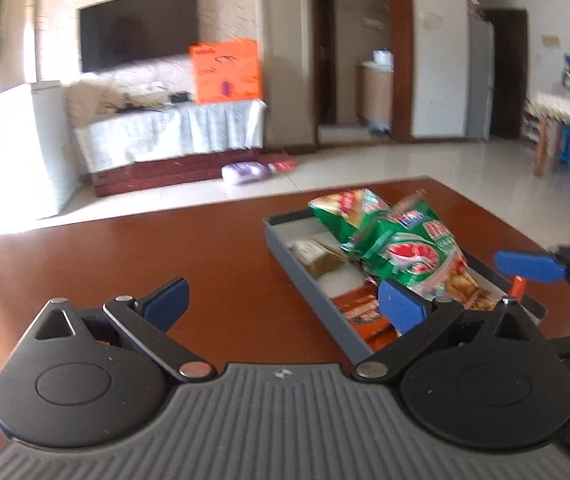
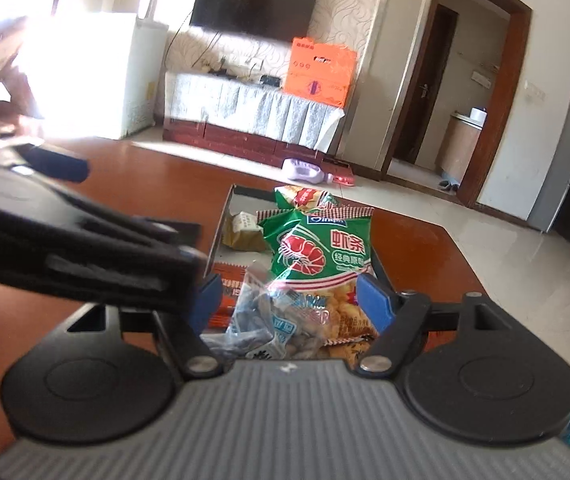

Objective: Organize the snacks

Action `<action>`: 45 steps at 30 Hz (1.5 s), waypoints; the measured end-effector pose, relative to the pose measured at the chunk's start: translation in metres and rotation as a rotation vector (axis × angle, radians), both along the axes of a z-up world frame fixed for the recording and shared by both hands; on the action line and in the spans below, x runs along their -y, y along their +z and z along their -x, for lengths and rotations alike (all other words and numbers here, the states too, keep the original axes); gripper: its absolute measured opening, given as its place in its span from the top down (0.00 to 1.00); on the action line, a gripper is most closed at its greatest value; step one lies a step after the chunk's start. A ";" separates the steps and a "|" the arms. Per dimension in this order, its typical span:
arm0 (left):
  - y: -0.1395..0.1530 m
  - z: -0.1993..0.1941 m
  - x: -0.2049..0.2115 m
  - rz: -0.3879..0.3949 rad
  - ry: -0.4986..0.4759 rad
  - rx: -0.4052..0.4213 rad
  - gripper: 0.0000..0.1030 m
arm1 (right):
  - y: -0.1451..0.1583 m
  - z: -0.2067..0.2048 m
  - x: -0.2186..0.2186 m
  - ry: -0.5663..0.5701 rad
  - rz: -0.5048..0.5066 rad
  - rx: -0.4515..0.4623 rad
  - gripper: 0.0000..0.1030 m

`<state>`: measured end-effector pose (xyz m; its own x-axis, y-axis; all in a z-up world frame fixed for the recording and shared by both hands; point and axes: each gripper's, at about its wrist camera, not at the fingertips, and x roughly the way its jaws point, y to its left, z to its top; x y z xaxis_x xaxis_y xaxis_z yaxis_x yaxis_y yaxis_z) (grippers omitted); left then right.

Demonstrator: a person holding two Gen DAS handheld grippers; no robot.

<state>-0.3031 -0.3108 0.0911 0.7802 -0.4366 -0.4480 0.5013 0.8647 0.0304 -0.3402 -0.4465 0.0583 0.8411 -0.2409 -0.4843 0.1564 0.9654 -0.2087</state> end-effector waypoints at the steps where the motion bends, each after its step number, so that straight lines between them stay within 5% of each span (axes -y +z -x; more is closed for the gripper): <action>1: 0.002 0.006 -0.008 0.020 0.021 0.026 0.01 | 0.001 0.003 0.002 -0.006 -0.023 0.011 0.26; 6: 0.008 0.038 -0.045 0.096 0.123 0.151 0.00 | 0.002 0.013 0.017 -0.031 -0.137 0.075 0.26; 9: -0.003 0.044 -0.055 0.017 0.174 0.072 0.00 | 0.006 0.019 0.027 -0.033 -0.217 0.135 0.27; 11: -0.005 0.043 -0.052 -0.057 0.151 0.010 0.00 | 0.009 0.023 0.030 -0.033 -0.262 0.174 0.27; 17: -0.005 0.081 -0.053 -0.072 0.107 0.127 0.00 | 0.022 0.049 0.019 -0.011 -0.288 0.271 0.26; 19: -0.010 0.093 -0.050 -0.105 0.099 0.161 0.00 | 0.026 0.063 0.015 -0.011 -0.291 0.295 0.18; 22: -0.010 0.091 -0.045 -0.084 0.015 0.079 0.00 | 0.027 0.080 0.011 -0.016 -0.316 0.313 0.18; 27: -0.015 0.090 -0.055 0.018 -0.015 -0.069 0.00 | 0.029 0.093 -0.002 -0.012 -0.297 0.287 0.19; 35: -0.016 0.106 -0.044 -0.045 -0.058 -0.057 0.00 | 0.025 0.111 -0.023 -0.084 -0.233 0.152 0.19; 45: -0.018 0.102 -0.044 -0.046 -0.069 -0.075 0.00 | 0.017 0.121 -0.016 -0.095 -0.266 0.097 0.18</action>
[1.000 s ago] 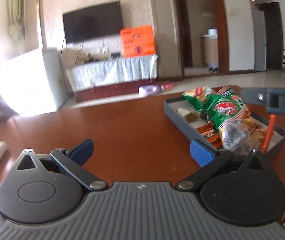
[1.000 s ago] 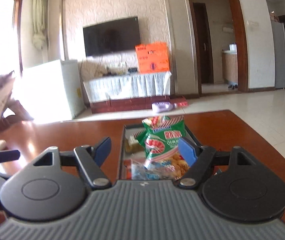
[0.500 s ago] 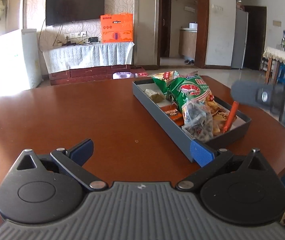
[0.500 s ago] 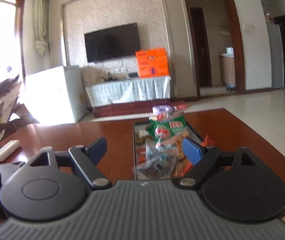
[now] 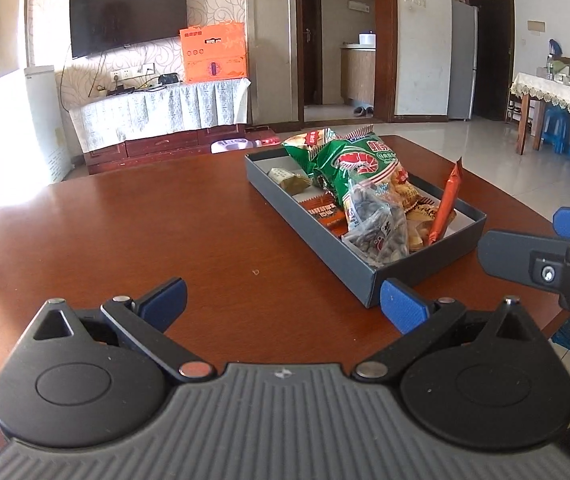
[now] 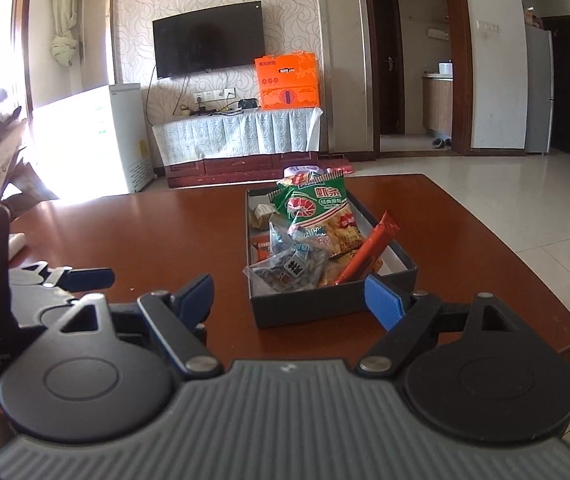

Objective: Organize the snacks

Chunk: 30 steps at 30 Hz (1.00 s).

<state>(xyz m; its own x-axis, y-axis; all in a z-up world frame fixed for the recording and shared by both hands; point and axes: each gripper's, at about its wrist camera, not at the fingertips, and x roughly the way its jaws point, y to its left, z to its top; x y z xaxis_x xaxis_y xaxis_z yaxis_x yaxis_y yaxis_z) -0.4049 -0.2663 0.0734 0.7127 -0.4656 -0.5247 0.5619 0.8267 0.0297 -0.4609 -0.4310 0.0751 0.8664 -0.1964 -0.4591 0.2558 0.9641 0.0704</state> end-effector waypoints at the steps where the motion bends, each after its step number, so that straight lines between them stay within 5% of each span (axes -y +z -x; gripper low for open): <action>1: 0.000 0.000 0.000 -0.004 -0.003 0.000 0.00 | 0.000 0.000 0.000 0.005 0.000 -0.002 0.18; 30: -0.011 -0.008 0.007 -0.043 -0.002 -0.008 0.00 | -0.004 -0.008 0.007 0.024 -0.023 -0.049 0.18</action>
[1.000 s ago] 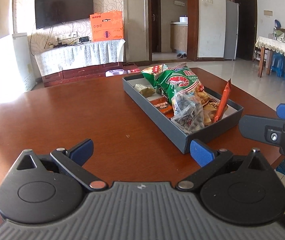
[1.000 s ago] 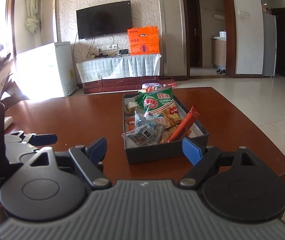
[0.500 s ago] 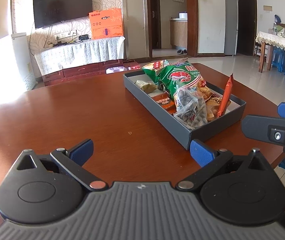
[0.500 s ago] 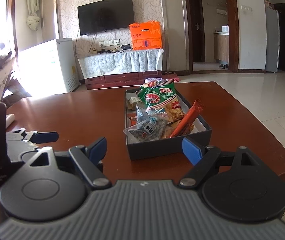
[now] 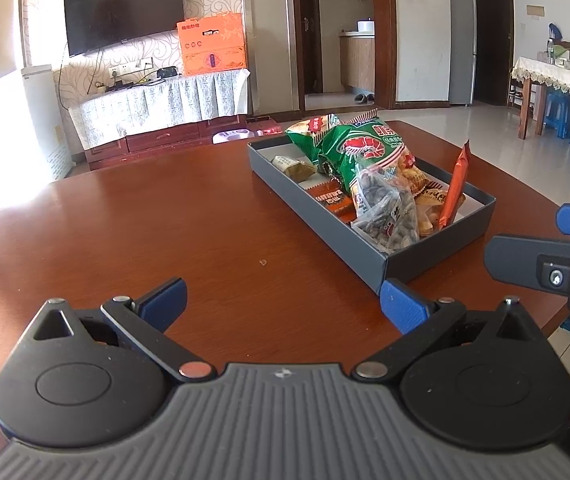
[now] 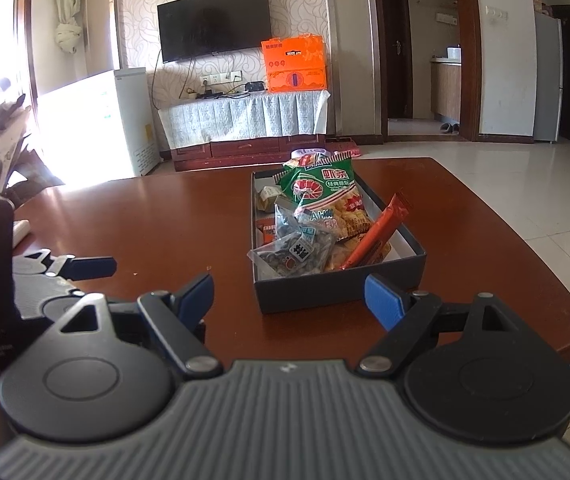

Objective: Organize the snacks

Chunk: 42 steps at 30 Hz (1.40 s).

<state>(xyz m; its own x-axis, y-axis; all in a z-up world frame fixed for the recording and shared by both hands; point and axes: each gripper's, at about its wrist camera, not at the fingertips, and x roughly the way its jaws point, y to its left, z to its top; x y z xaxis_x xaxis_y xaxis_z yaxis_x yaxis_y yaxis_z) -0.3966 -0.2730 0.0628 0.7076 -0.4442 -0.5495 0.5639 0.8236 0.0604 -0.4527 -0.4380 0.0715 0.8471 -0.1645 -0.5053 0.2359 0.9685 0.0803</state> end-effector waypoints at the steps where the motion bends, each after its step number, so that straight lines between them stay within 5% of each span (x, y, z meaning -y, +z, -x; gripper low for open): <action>1: 0.000 0.000 0.000 -0.001 -0.001 0.000 0.00 | 0.000 0.000 0.000 0.000 0.001 -0.001 0.18; 42: -0.001 0.003 -0.002 0.012 -0.013 0.022 0.01 | 0.001 0.001 -0.002 0.010 0.010 -0.008 0.18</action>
